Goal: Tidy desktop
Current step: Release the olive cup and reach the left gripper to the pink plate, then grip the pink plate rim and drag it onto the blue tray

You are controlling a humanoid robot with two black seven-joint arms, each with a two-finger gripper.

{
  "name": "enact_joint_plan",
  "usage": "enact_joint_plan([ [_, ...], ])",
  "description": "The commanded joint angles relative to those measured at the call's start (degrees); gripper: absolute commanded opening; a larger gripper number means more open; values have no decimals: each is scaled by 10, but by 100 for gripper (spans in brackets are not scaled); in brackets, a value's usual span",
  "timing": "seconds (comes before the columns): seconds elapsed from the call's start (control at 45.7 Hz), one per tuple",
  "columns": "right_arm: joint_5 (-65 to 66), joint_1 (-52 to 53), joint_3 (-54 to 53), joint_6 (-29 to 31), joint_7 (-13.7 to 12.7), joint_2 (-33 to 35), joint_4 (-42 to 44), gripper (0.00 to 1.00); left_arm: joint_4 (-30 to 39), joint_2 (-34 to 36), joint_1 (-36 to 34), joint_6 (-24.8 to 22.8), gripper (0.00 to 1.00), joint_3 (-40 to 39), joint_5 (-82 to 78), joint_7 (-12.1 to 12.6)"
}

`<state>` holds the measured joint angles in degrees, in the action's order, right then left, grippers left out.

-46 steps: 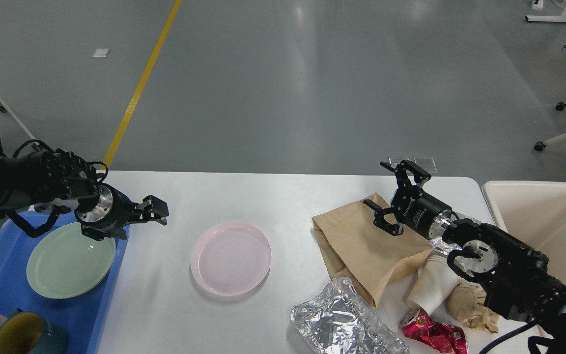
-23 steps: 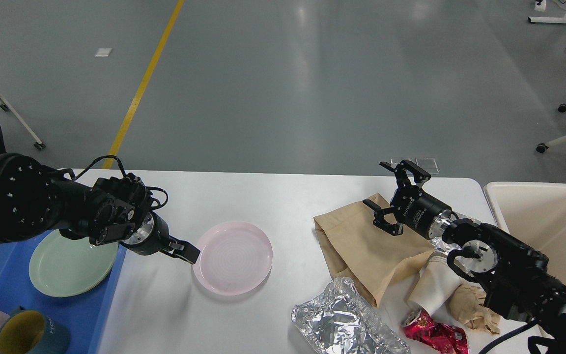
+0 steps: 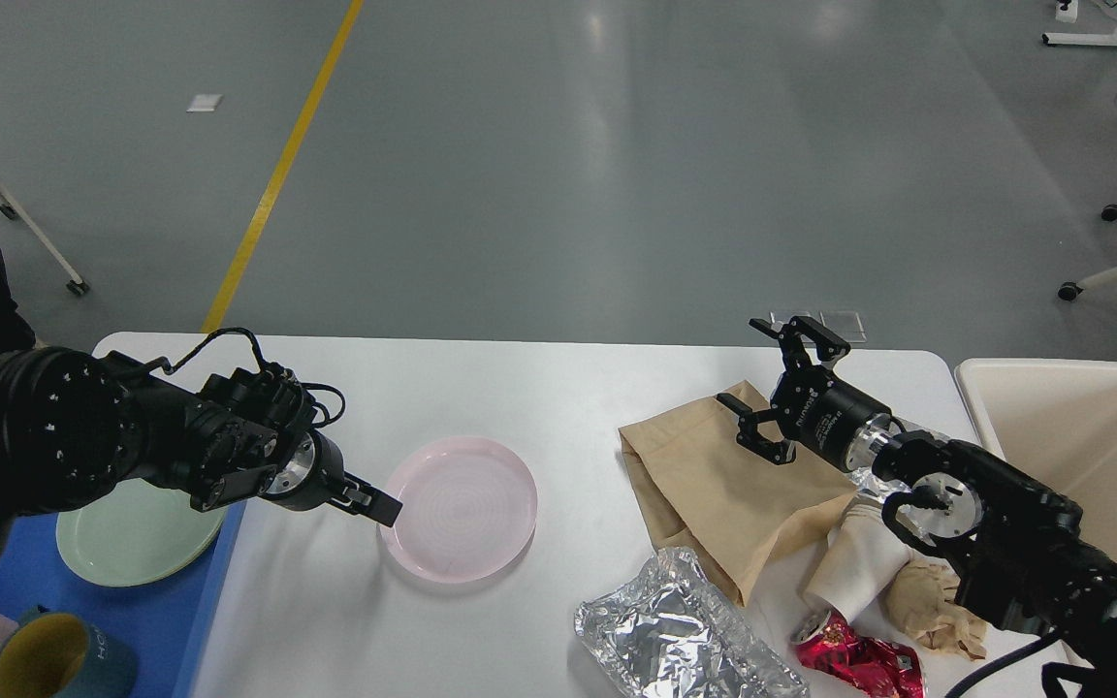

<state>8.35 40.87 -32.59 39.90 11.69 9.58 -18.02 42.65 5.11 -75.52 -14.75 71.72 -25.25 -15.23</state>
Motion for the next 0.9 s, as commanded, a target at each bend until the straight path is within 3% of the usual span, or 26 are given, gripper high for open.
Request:
enact_joint_plan([
  [0.0,0,0,0,0,0,0,0,100,-30,0,21,0,96,-4,28,2],
  [0.438,0,0,0,0,0,0,0,100,-45,-1,54,31,88,-24,43,3],
  [0.503,0,0,1,0,0,0,0,100,-44,-1,54,28,81,-23,53,2],
  [0.569,0,0,0,0,0,0,0,100,-44,-2,54,22,65,-24,56,2],
  [0.875,0,0,1,0,0,0,0,100,-44,-1,51,-33,21,-23,57,0],
])
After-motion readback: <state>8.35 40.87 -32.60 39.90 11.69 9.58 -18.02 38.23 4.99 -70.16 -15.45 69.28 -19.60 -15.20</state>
